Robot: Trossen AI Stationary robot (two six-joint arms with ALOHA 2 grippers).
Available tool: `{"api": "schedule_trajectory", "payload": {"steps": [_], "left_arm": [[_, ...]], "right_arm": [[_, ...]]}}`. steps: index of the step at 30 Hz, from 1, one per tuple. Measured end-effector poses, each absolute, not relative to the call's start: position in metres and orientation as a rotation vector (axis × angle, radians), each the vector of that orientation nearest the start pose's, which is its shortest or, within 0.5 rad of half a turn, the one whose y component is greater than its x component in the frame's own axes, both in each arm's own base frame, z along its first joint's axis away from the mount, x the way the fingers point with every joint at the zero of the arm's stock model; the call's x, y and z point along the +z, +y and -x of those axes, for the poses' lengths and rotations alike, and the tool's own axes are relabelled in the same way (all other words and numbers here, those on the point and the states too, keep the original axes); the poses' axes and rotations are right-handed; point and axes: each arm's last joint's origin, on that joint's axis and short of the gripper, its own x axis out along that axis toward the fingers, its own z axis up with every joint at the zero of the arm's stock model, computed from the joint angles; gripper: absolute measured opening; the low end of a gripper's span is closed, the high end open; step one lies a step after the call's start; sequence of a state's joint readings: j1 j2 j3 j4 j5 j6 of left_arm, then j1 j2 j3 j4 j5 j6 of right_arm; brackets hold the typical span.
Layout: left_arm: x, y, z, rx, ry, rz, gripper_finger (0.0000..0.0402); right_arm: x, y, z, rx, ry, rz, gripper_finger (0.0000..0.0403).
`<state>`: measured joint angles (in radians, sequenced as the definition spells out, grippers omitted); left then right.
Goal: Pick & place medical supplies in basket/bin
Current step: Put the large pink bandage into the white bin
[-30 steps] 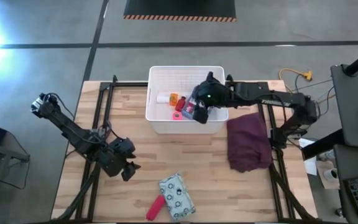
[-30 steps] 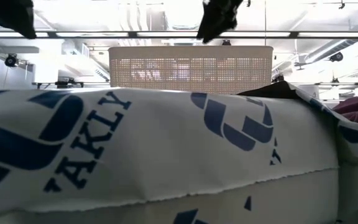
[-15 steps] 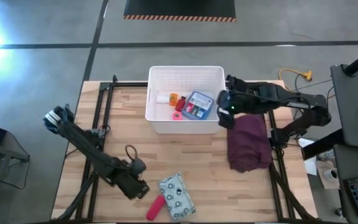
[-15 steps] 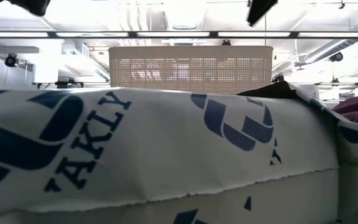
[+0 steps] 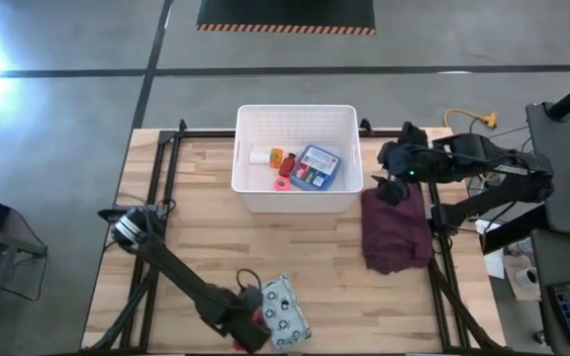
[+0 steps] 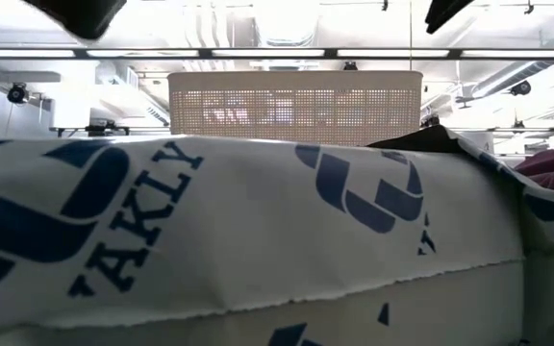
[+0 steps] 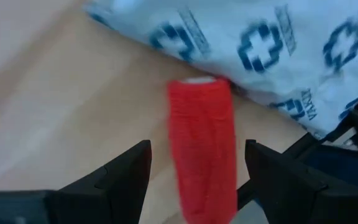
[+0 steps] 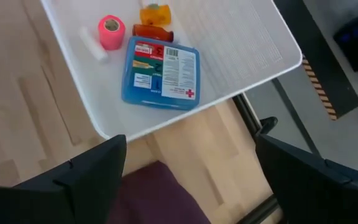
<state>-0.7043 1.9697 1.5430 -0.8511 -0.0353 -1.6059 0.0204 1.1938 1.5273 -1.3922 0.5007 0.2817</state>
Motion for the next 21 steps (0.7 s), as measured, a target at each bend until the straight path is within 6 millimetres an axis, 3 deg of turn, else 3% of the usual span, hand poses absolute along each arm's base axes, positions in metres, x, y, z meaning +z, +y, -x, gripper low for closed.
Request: {"api": "schedule_trajectory", "payload": {"steps": [5, 12, 18, 21], "left_arm": [[0.189, -0.274, -0.319, 0.476, 1.368, 0.886, 0.0242], [0.173, -0.273, -0.314, 0.509, 1.466, 0.86, 0.0229], [0.179, -0.262, -0.304, 0.506, 1.559, 0.727, 0.015], [0.192, -0.248, -0.299, 0.52, 1.592, 0.654, 0.0098]], "right_arm": [[0.402, -0.01, -0.177, -0.573, 0.96, 0.024, 0.0348], [0.391, -0.01, -0.179, -0.561, 1.003, 0.053, 0.0347], [0.388, -0.01, -0.18, -0.56, 1.003, 0.053, 0.0347], [0.393, -0.01, -0.179, -0.557, 0.925, 0.034, 0.0342]]}}
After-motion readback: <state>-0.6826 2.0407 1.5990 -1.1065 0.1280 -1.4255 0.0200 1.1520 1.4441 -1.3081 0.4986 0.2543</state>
